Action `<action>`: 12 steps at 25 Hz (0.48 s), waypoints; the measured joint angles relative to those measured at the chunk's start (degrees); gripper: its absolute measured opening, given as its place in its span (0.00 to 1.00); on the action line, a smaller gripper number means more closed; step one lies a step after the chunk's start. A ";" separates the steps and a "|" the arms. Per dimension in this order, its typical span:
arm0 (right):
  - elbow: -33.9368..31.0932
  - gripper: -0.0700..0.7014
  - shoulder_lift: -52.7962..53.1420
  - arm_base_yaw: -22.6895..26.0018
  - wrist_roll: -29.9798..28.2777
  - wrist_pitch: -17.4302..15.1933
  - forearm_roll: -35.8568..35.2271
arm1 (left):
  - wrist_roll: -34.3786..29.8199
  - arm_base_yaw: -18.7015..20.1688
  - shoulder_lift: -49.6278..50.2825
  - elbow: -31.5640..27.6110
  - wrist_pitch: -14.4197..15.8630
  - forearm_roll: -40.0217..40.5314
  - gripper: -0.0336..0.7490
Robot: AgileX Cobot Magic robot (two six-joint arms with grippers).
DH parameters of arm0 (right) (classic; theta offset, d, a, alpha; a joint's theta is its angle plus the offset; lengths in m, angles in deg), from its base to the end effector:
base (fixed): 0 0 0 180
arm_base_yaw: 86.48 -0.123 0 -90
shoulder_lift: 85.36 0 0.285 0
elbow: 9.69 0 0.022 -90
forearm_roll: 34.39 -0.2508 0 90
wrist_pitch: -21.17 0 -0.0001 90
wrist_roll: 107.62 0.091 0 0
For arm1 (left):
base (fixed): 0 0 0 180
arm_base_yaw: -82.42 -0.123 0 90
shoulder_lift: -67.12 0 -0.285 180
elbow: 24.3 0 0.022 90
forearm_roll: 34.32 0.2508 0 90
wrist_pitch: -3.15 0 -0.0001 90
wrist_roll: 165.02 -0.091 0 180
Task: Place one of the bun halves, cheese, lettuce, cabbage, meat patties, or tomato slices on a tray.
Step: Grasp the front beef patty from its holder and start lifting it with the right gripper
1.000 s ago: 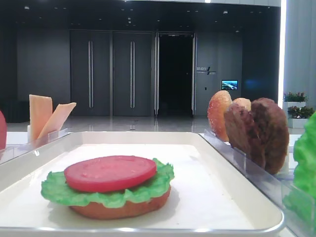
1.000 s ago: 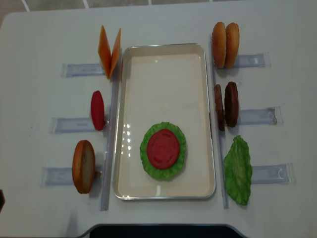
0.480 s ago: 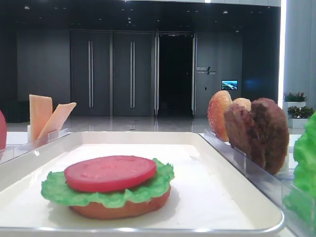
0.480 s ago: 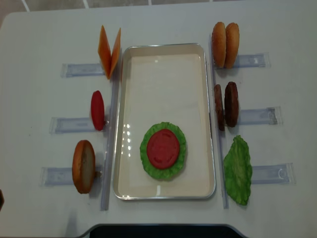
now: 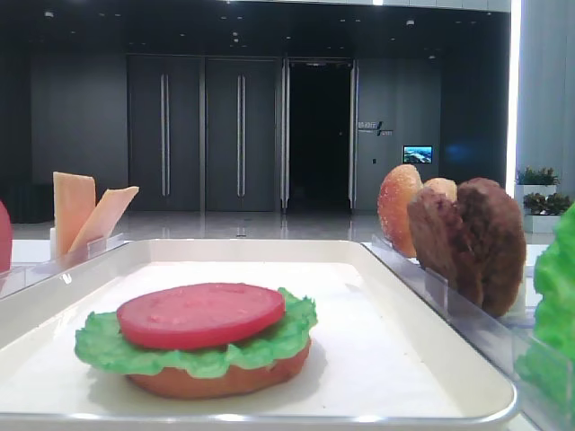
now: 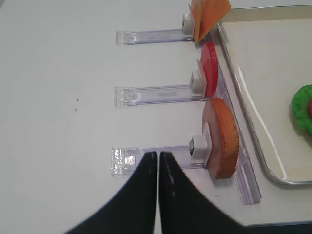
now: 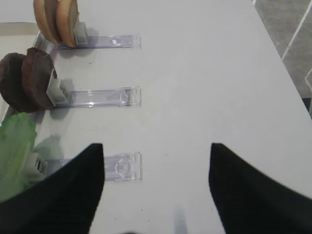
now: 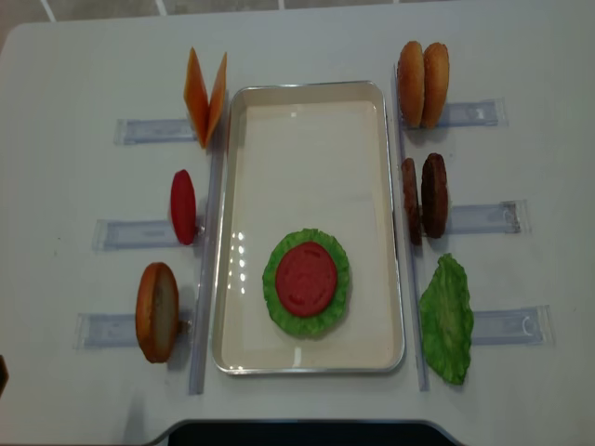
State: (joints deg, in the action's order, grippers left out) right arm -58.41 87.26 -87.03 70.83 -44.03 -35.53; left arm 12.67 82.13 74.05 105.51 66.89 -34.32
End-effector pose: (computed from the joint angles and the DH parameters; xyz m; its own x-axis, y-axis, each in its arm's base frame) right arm -0.0091 0.0016 0.2704 -0.5189 -0.0237 -0.8545 -0.0347 0.9994 -0.0066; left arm -0.0062 0.0000 0.2653 -0.5127 0.0377 -0.8577 0.0156 0.9993 0.0346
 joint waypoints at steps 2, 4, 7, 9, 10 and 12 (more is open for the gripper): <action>0.00 0.70 0.00 0.00 0.00 0.00 0.00 | 0.00 0.00 0.00 0.00 0.00 0.00 0.04; 0.00 0.70 0.00 0.00 0.00 0.00 0.00 | 0.00 0.00 0.00 0.00 0.00 0.00 0.04; 0.00 0.70 0.00 0.00 -0.05 0.00 0.00 | 0.00 0.00 0.00 0.00 0.00 0.00 0.05; 0.00 0.70 0.00 0.00 -0.05 0.00 0.00 | 0.00 0.00 0.00 0.00 0.00 0.00 0.08; 0.00 0.70 0.00 0.00 -0.05 0.00 0.00 | 0.00 0.00 0.00 0.00 0.00 0.00 0.11; 0.00 0.70 0.00 0.00 -0.05 0.00 0.00 | 0.00 0.00 0.00 0.00 0.00 -0.30 0.22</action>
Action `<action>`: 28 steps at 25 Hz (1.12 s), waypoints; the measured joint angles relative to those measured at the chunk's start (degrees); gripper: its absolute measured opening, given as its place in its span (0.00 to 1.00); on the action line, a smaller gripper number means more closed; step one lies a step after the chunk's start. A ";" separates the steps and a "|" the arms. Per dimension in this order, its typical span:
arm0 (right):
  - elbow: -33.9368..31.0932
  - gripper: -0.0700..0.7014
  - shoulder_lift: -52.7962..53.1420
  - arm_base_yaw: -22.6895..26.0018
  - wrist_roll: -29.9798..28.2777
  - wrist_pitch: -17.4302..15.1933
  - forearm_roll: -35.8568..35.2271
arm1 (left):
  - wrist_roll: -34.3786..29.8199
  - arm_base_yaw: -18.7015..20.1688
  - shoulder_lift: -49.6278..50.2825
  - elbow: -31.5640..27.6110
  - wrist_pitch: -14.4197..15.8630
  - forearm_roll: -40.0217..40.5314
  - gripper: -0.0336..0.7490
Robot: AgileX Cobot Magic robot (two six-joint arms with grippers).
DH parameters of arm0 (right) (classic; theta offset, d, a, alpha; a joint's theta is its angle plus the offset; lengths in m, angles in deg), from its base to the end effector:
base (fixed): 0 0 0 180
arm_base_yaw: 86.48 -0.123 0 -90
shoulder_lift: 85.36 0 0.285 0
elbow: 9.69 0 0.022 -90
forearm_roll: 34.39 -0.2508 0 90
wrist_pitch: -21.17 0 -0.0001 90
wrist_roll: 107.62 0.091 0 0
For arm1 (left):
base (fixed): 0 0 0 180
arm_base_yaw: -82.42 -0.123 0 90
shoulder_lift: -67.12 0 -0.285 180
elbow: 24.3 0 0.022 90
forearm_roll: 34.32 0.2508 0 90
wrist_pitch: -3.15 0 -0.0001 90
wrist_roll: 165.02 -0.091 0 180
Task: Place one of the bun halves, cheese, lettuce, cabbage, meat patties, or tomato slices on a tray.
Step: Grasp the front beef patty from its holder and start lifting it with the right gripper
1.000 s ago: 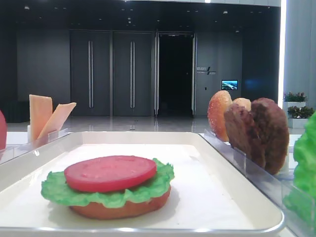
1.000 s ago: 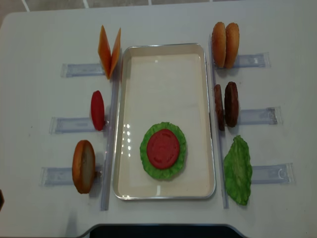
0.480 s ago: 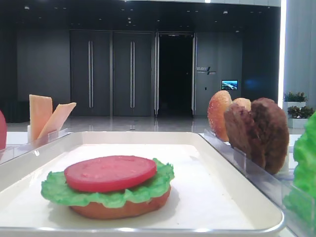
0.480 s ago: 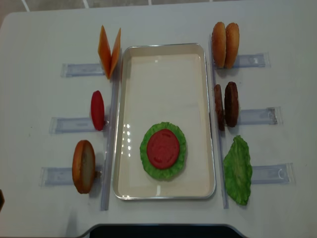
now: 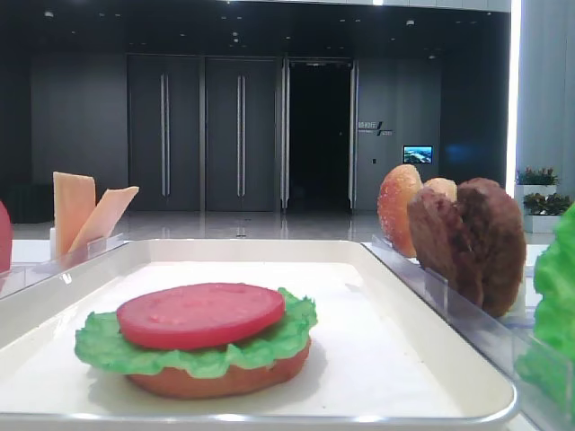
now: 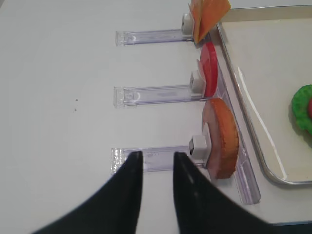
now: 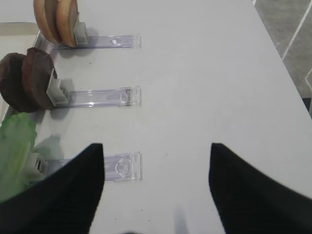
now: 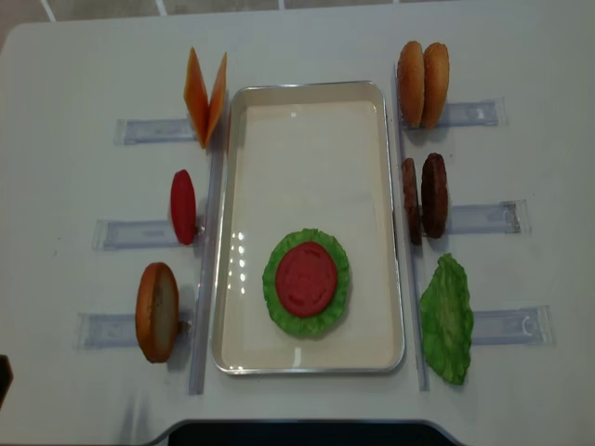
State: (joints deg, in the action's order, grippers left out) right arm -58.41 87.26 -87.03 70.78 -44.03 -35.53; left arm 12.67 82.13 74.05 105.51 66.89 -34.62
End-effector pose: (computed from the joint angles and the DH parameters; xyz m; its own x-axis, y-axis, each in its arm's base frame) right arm -0.0091 0.0016 0.2704 -0.5188 -0.0246 -0.8545 -0.0352 0.9994 -0.0073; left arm -0.0062 -0.0005 0.2653 -0.5126 0.0354 -0.8579 0.0185 0.9994 0.0302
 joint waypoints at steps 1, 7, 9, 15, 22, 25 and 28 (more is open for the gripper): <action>0.00 0.70 0.00 0.00 0.00 0.00 -0.06 | 0.00 0.00 0.00 0.00 0.00 0.00 0.30; 0.00 0.70 -1.01 0.00 0.00 0.00 -0.11 | 0.00 0.00 0.00 0.00 0.00 0.30 0.79; 0.41 0.70 -3.94 0.00 0.00 -0.06 -0.11 | 0.00 0.00 0.00 0.00 0.00 0.30 0.83; 6.31 0.70 -16.86 0.00 -0.45 -0.19 -0.11 | 0.00 0.00 0.00 0.00 0.00 0.30 0.86; 16.73 0.70 -32.57 0.00 -0.56 -2.39 -0.11 | 0.00 0.00 0.00 0.00 0.00 0.30 0.85; 21.40 0.70 -39.39 0.00 -0.56 -3.94 -0.24 | 0.00 0.00 0.00 0.00 0.00 0.30 0.85; 25.91 0.70 -46.25 0.00 -0.51 -4.69 -1.30 | 0.00 0.00 0.00 0.00 0.00 0.30 0.85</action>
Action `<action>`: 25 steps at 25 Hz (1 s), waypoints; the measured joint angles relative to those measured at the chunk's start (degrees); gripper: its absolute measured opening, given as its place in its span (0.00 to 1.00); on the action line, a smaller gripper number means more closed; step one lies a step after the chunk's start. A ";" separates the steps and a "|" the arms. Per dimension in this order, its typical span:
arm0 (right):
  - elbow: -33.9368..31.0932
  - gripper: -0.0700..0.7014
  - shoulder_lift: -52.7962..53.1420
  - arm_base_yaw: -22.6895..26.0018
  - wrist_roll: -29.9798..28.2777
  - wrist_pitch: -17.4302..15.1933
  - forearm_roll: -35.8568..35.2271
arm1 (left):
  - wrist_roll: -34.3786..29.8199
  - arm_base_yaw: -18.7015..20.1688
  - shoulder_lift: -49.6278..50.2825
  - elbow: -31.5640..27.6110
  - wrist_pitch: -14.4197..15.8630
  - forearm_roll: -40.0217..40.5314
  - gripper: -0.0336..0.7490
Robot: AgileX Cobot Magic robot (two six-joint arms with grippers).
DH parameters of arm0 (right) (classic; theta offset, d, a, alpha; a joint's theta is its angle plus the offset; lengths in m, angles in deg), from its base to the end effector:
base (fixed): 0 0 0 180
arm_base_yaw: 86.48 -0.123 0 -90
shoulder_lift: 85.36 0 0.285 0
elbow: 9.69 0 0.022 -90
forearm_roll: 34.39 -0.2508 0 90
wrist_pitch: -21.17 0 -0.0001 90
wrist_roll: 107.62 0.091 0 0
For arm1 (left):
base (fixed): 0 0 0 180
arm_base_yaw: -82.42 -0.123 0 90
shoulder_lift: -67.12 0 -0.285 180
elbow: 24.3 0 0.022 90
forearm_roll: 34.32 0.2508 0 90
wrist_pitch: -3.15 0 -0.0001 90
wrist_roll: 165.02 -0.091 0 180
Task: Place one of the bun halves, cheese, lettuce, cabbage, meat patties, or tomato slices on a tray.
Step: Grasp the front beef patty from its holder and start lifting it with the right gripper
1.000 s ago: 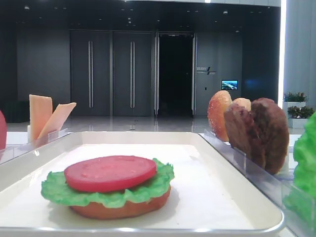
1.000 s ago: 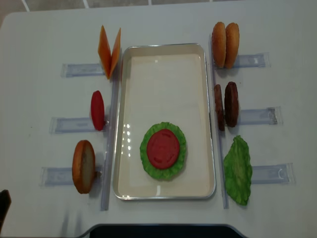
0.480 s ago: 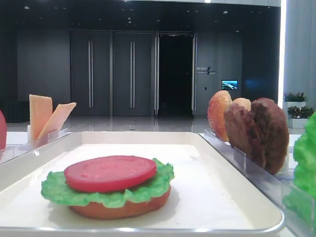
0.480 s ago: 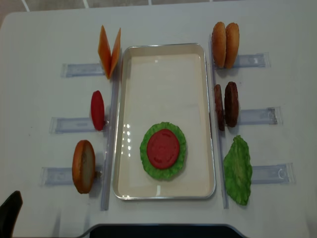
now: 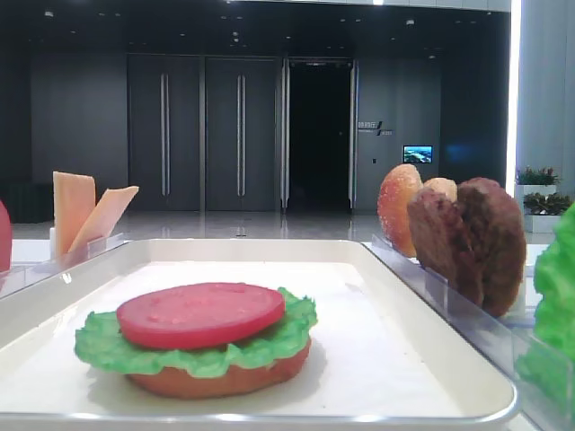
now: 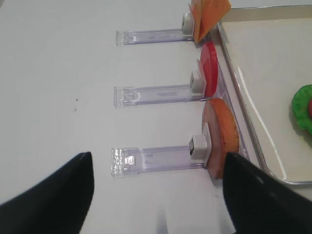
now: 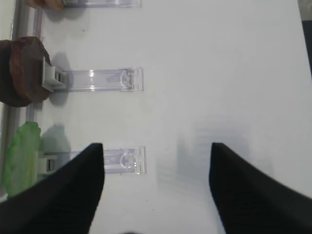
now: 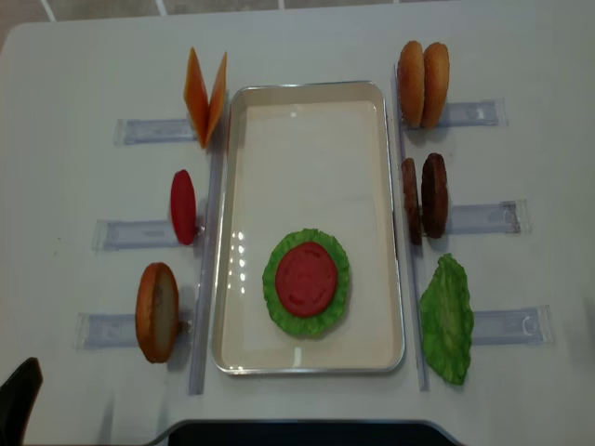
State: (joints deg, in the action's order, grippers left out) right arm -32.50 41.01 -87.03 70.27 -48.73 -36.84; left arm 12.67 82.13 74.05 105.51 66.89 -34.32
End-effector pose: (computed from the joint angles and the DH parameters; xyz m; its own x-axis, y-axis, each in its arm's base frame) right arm 0.1199 0.0048 0.3570 -0.8312 -0.0301 -0.5551 -0.0503 0.9985 0.0211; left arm -0.0062 0.0000 0.2653 -0.5127 0.0377 -0.8577 0.0156 0.9993 0.0346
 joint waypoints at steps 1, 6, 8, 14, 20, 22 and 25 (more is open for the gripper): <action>1.18 0.70 -3.08 0.00 0.00 -0.05 -0.35 | 0.00 0.00 0.00 0.00 0.00 0.00 0.85; 7.52 0.70 -12.86 0.00 0.00 -0.12 -0.61 | 0.00 0.00 0.00 0.00 0.00 0.00 0.86; 10.23 0.70 -16.93 0.00 0.00 -0.16 -0.61 | 0.00 0.00 0.00 0.00 0.00 0.00 0.86; 18.05 0.70 -25.99 0.00 0.00 -0.16 -0.61 | 0.00 0.00 0.00 0.00 0.00 0.00 0.86; 22.28 0.70 -31.00 0.00 0.14 -0.16 -0.56 | 0.00 0.00 0.00 0.00 0.00 0.00 0.86; 22.59 0.70 -32.10 0.00 0.84 -0.16 -0.56 | 0.00 0.00 0.00 0.00 0.00 0.00 0.86; 22.63 0.70 -32.72 -0.31 2.72 -0.16 -0.33 | 0.00 0.00 0.00 0.00 0.00 0.00 0.86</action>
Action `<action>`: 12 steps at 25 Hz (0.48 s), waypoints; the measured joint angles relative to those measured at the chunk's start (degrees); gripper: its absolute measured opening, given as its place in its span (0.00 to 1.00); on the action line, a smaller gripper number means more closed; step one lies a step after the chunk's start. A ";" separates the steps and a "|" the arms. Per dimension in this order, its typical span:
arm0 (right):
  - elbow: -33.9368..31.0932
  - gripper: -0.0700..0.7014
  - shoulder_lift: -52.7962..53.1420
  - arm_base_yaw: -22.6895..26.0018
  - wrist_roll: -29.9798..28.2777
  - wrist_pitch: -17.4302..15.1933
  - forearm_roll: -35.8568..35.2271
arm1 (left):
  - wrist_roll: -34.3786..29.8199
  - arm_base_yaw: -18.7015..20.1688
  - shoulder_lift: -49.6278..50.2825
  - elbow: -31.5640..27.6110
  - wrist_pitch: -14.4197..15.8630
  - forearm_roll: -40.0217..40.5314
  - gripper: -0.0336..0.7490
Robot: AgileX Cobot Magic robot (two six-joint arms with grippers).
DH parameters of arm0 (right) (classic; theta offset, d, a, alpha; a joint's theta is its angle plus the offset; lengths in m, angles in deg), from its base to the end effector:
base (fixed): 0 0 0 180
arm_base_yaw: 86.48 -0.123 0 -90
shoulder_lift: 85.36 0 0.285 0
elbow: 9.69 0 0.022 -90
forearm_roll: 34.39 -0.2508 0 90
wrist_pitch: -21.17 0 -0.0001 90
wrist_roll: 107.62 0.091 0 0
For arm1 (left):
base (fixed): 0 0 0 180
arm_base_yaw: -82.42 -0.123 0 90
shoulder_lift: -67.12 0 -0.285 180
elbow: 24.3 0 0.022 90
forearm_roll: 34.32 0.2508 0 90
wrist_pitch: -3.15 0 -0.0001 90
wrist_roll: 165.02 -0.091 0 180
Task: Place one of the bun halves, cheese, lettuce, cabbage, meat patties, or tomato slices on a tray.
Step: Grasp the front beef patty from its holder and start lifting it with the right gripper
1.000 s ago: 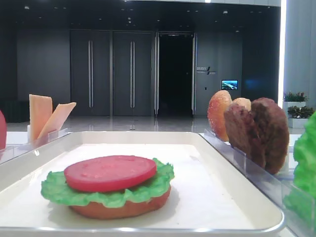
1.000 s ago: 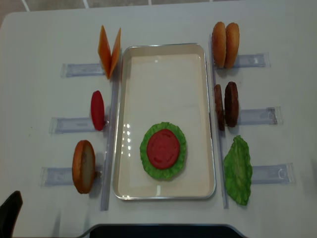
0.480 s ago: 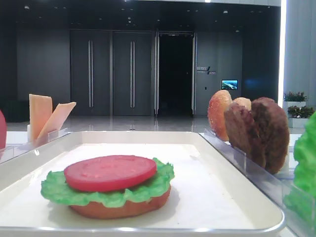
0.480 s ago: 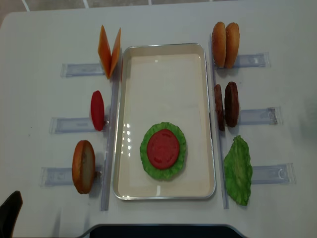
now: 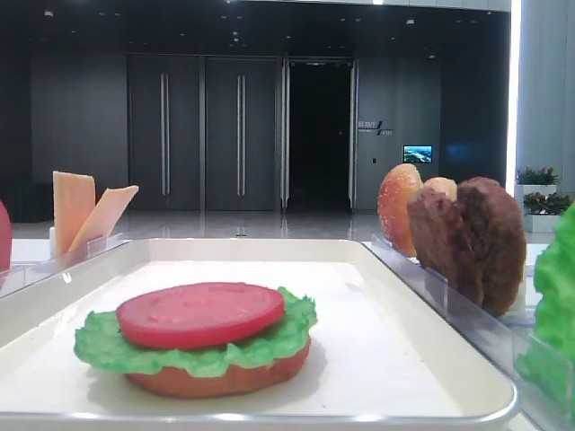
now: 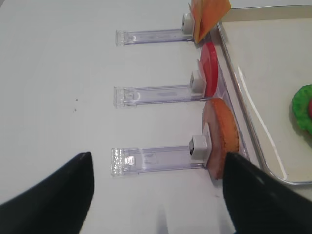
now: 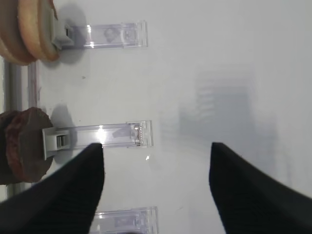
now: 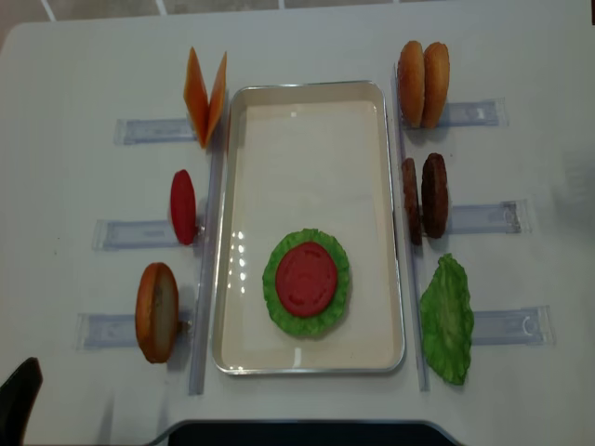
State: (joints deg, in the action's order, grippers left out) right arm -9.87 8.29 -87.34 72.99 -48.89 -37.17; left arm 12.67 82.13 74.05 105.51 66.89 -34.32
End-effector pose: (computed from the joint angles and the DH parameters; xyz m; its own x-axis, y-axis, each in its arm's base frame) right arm 0.2668 0.0082 0.3611 -0.9180 0.0134 -0.3964 -0.0082 0.9986 0.0526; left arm -0.0062 0.0000 0.2653 -0.5127 0.0377 -0.8577 0.0156 0.9993 0.0346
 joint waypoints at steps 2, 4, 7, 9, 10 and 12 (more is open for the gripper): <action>0.00 0.70 -0.05 -1.57 1.56 0.00 0.84 | 0.00 0.00 0.00 0.00 0.00 0.00 0.86; 0.00 0.70 -0.10 -4.72 4.28 0.00 2.78 | 0.00 0.00 0.00 0.00 0.00 0.00 0.86; 0.00 0.70 -0.10 -11.34 9.46 0.00 4.23 | 0.00 0.00 0.00 0.00 0.00 0.00 0.86; 0.00 0.70 -0.10 -15.01 12.72 0.00 4.47 | 0.00 0.00 0.00 0.00 0.00 0.00 0.86; 0.00 0.70 -0.10 -16.86 14.36 0.00 4.54 | 0.00 0.00 0.00 0.00 0.00 0.00 0.86; 0.00 0.70 -0.10 -20.08 17.20 0.00 4.69 | 0.00 0.00 0.00 0.00 0.00 0.00 0.86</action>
State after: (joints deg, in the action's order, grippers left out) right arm -9.87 8.18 -107.42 90.19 -48.89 -32.48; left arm 12.67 82.13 74.05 105.51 66.89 -34.32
